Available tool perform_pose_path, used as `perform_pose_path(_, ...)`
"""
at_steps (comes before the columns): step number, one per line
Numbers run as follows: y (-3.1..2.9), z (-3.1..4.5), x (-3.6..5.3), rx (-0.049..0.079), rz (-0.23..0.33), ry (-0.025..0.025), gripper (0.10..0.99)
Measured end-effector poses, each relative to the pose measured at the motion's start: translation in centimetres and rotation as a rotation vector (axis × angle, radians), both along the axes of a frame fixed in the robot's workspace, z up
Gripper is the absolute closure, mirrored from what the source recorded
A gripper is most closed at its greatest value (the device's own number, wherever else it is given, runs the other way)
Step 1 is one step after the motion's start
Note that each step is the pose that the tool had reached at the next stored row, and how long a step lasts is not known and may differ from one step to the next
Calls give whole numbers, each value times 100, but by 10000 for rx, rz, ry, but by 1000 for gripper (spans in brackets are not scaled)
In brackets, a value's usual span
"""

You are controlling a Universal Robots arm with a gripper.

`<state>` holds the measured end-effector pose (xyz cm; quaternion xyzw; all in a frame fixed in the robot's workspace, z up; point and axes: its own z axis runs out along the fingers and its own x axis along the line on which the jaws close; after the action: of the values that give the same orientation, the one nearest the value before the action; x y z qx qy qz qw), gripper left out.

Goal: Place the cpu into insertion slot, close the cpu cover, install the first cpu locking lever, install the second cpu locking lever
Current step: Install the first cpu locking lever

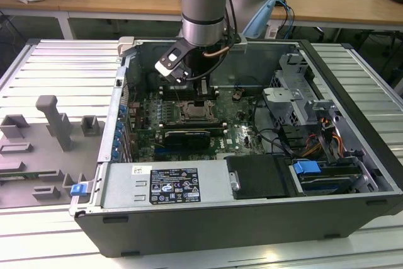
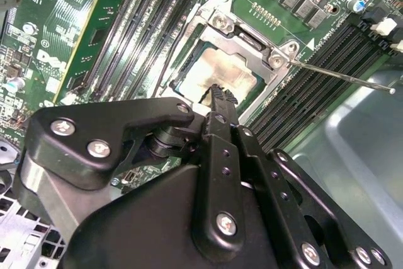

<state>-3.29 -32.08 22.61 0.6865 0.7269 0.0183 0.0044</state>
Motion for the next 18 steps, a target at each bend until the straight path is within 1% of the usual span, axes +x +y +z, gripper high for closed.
perform_pose_path(13,0,48,0,0,0,0,980)
perform_pose_path(18,0,89,0,-1,-2,1,980)
